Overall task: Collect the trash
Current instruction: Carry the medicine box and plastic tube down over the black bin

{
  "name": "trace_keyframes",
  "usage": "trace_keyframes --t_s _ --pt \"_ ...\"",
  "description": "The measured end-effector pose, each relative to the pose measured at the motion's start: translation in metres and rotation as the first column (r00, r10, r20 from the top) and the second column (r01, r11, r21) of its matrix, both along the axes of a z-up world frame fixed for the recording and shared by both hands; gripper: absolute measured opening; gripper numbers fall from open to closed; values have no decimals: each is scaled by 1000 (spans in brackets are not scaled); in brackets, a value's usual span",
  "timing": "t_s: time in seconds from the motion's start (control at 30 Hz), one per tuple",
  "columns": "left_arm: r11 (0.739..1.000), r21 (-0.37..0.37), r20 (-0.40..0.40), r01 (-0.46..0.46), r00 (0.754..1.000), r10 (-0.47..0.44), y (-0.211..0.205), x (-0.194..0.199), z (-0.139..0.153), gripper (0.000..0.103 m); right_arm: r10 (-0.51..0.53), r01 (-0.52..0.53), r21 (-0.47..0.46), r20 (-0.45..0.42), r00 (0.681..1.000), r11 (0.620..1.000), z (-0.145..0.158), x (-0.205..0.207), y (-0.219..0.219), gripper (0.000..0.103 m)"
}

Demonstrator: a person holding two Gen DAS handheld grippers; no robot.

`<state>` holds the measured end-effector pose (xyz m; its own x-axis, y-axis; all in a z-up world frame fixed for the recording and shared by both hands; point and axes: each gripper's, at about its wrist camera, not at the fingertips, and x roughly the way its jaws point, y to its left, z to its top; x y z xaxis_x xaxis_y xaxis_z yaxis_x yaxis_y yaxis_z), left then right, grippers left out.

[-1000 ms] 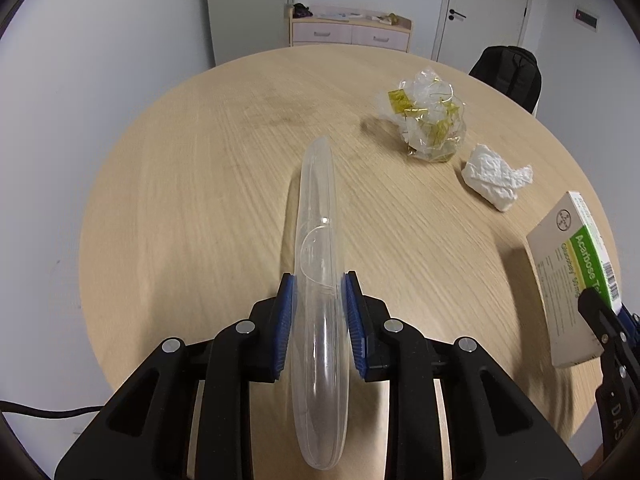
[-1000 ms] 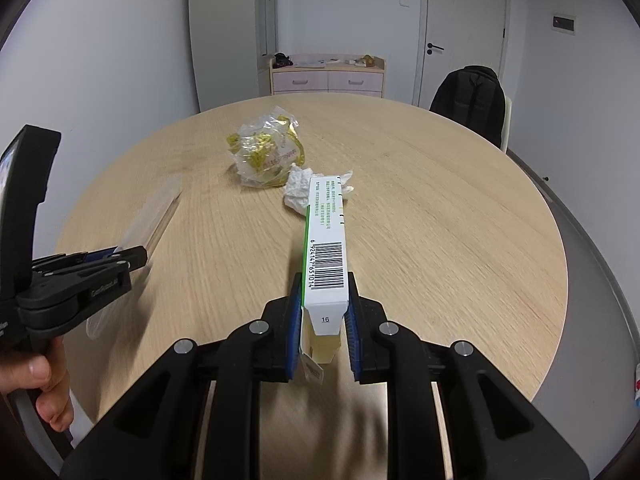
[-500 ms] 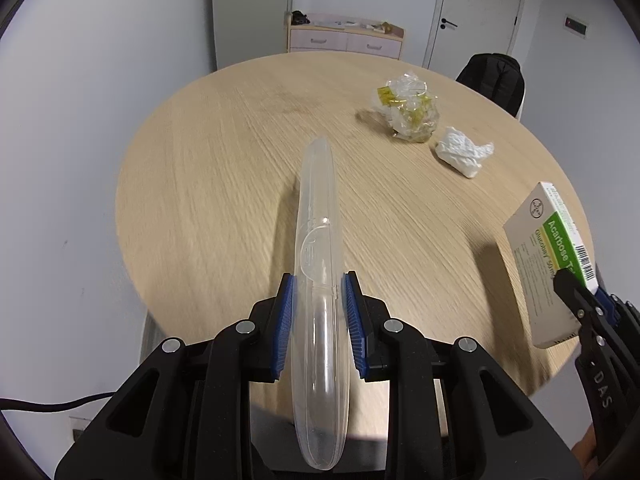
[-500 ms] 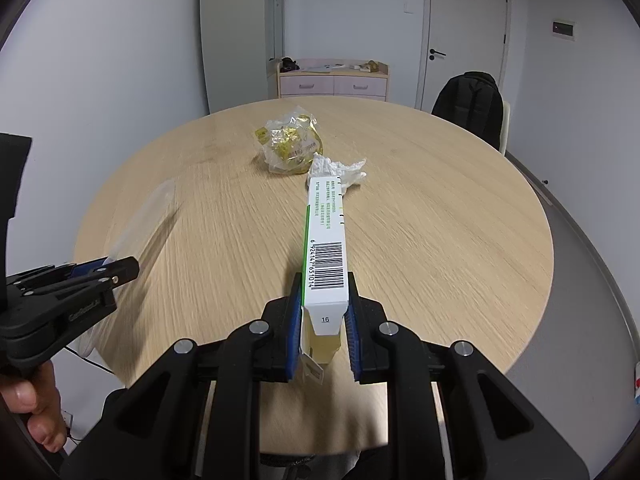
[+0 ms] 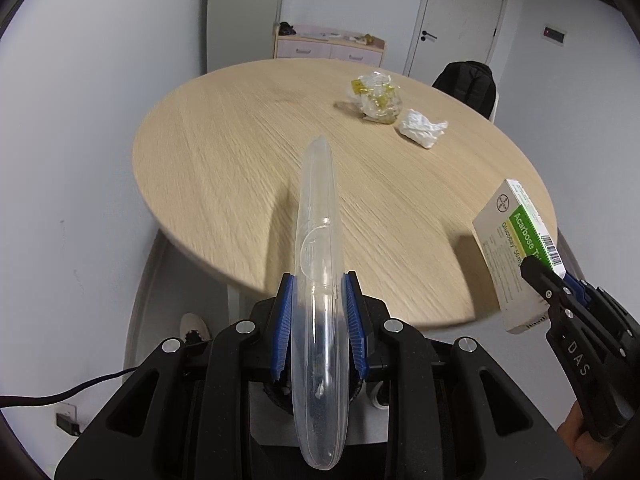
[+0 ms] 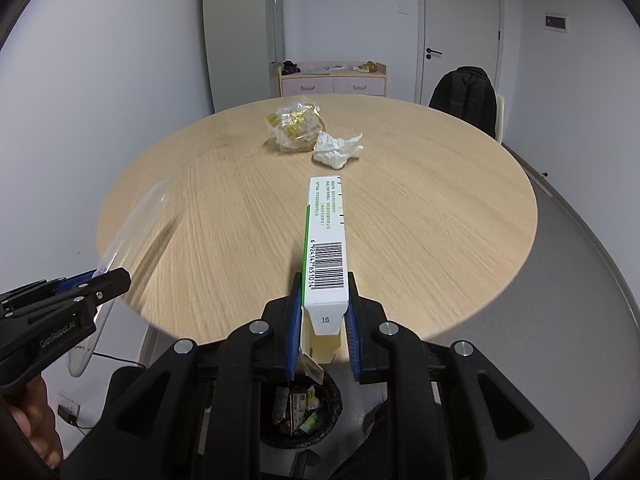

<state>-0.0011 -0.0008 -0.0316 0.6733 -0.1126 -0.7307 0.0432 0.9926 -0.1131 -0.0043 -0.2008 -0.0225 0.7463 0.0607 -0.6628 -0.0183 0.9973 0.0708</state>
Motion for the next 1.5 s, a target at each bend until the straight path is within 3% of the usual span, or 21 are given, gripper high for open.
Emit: trace_keyframes --t_s 0.83,1.07,1.5 --pt "1000 10 -10 5 1000 -5 12 -94 -47 25 0 0 5 11 1000 1000 -18 -108 19 18" --pt "1000 23 -28 15 1000 -14 12 -107 -60 25 18 -18 -6 0 1000 1000 -22 -124 23 18" --pt "999 44 -110 21 994 -16 13 -103 -98 25 42 -44 -23 -87 995 999 -65 -123 36 18"
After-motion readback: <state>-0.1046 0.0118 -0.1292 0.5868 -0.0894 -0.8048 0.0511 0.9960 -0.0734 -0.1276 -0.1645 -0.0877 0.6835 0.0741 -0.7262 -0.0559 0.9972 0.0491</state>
